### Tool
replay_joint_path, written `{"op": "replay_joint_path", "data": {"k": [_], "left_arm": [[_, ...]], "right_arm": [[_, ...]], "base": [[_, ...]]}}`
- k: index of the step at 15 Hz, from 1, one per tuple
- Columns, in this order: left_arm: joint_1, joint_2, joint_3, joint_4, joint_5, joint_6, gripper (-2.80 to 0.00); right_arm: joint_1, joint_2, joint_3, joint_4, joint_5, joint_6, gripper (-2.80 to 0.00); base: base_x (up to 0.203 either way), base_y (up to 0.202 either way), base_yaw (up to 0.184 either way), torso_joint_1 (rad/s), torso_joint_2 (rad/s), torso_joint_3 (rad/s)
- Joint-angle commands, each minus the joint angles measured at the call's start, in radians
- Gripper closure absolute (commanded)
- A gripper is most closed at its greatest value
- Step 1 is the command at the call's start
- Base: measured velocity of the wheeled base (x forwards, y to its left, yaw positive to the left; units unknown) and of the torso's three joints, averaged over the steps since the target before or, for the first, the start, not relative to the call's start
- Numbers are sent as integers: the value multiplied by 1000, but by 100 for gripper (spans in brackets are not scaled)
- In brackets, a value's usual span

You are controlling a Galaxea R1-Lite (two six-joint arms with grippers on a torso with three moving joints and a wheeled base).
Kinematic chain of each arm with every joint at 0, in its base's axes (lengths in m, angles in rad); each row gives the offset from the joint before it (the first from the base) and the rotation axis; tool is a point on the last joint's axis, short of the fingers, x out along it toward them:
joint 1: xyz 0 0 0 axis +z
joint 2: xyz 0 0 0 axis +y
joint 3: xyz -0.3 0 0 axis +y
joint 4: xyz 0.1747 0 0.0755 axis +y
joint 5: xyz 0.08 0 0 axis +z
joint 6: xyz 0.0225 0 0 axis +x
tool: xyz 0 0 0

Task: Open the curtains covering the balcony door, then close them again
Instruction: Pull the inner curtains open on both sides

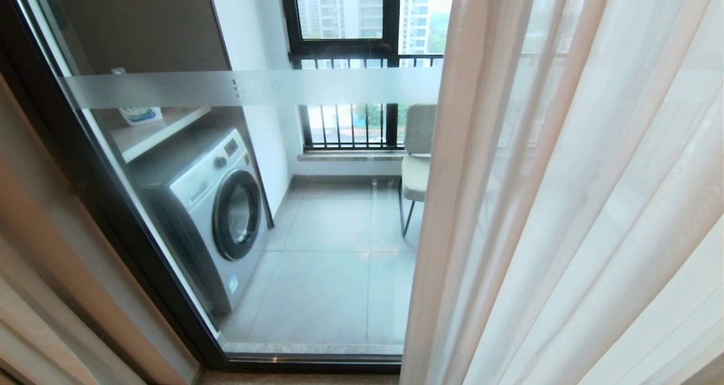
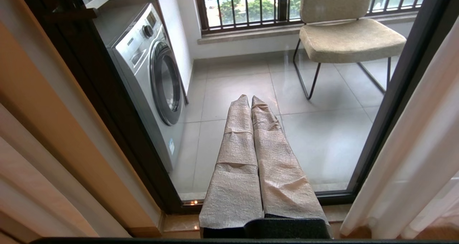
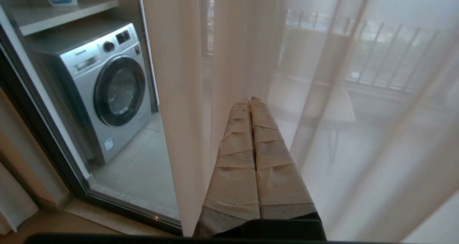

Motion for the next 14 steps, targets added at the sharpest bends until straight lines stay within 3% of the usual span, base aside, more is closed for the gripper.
{"op": "replay_joint_path", "data": {"k": [1,6,9,10,14], "left_arm": [[0,-1,0,0,0,0,0],[0,-1,1,0,0,0,0],[0,-1,1,0,0,0,0],[0,-1,1,0,0,0,0],[0,-1,0,0,0,0,0]], "right_arm": [[52,217,-69,-77,6,-1,0],[147,501,-232,-307,144,-5,0],[155,590,-291,-351,176,-12,0],[155,609,-305,-352,177,-13,-280],[155,666,-376,-352,174,-11,-280]], "base": [[0,0,0,0,0,0],[0,0,0,0,0,0],[0,0,0,0,0,0],[0,0,0,0,0,0],[0,0,0,0,0,0]]}}
